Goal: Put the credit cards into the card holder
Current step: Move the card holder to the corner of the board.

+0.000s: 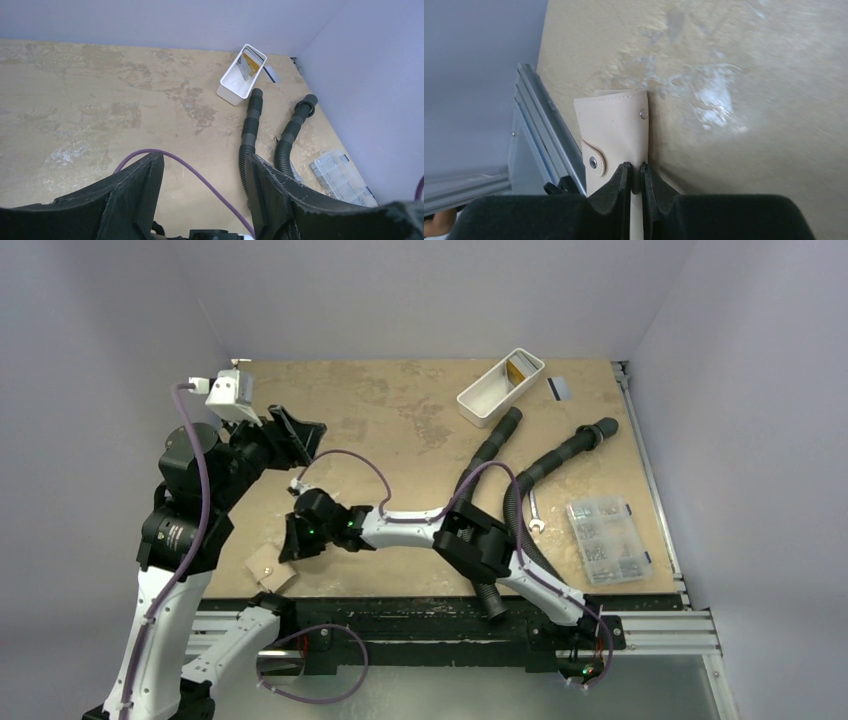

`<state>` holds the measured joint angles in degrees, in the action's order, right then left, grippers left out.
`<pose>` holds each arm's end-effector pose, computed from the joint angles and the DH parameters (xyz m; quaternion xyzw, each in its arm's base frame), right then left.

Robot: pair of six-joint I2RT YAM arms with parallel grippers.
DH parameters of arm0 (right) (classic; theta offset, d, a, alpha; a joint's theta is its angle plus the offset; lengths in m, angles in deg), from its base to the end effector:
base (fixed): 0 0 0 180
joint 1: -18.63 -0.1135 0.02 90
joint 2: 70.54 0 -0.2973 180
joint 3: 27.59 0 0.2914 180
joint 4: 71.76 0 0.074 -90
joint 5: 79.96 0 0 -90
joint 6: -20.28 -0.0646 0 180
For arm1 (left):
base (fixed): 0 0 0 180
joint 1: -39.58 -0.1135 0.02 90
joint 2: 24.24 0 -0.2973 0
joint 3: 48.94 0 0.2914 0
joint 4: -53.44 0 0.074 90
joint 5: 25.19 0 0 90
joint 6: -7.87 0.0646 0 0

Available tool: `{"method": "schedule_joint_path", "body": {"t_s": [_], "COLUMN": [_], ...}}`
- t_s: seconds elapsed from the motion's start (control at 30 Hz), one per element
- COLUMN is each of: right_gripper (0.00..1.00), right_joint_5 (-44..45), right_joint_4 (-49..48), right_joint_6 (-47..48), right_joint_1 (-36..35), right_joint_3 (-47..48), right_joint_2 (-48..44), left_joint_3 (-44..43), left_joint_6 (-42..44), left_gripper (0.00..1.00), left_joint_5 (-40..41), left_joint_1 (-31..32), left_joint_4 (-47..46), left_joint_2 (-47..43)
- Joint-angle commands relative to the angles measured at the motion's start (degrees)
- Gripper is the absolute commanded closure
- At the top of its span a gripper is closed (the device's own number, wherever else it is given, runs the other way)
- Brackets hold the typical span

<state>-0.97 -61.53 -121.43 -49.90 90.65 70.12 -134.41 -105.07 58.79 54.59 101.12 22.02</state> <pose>0.2209 0.5955 0.1167 -0.1733 0.8572 0.4561 0.1650 0.1692 -0.0524 0.4921 -0.0181 0.7569 -0.2496 0.6037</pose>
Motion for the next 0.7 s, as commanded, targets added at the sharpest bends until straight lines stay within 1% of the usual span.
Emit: {"method": "schedule_joint_path", "body": {"t_s": [0.0,0.07,0.1,0.17,0.27,0.3,0.33,0.4,0.43,0.47,0.5,0.53,0.6,0.67], "right_gripper": [0.89,0.88,0.87,0.80,0.63,0.55,0.49,0.33,0.24,0.17,0.14,0.14,0.14,0.16], "right_joint_5": [1.0,0.0,1.6,5.4,11.0,12.2,13.0,14.8,14.8,13.2,10.8,7.0,1.5,-2.5], "right_joint_4": [4.0,5.6,7.2,7.7,10.0,10.5,11.0,13.1,13.2,12.9,12.9,13.2,12.9,9.5], "right_joint_6": [-3.5,-2.5,-0.9,3.2,9.7,12.1,14.1,18.8,21.5,24.3,25.4,25.8,26.1,25.3], "right_joint_1": [-0.2,-0.2,0.1,1.4,4.6,6.6,8.2,11.3,12.5,13.8,15.1,16.3,17.6,18.2], "right_joint_3": [9.9,13.0,13.6,9.3,0.4,-3.6,-7.5,-14.8,-18.1,-21.0,-22.8,-23.5,-23.9,-25.4], "right_joint_2": [3.1,3.1,1.9,-3.8,-15.6,-21.6,-26.3,-35.7,-39.9,-43.7,-45.8,-46.3,-45.4,-43.7], "left_joint_3": [-2.1,-2.2,-2.4,-2.9,-3.2,-3.6,-4.0,-4.9,-5.1,-5.0,-4.9,-4.8,-4.6,-4.7], "left_joint_6": [-0.1,-0.2,-0.2,-0.5,-0.9,-0.9,-0.8,-0.9,-0.9,-1.1,-1.5,-1.9,-2.5,-2.8], "left_gripper": [0.35,0.35,0.35,0.34,0.34,0.34,0.34,0.33,0.33,0.33,0.33,0.33,0.32,0.32], "left_joint_5": [-0.9,-0.7,-0.6,0.2,0.6,0.9,1.3,2.3,2.6,2.8,2.8,2.5,1.8,1.5], "left_joint_1": [-0.2,-0.3,-0.2,-0.2,-0.2,-0.3,-0.2,-0.3,-0.2,-0.2,-0.2,-0.2,-0.3,-0.2], "left_joint_4": [0.2,-0.3,-0.9,-2.0,-4.6,-5.2,-5.7,-7.1,-8.0,-9.1,-10.0,-10.8,-11.8,-11.7], "left_joint_2": [-0.8,-0.9,-0.8,-0.6,0.2,0.9,1.5,2.5,2.9,3.3,3.6,3.9,4.9,5.8]}}
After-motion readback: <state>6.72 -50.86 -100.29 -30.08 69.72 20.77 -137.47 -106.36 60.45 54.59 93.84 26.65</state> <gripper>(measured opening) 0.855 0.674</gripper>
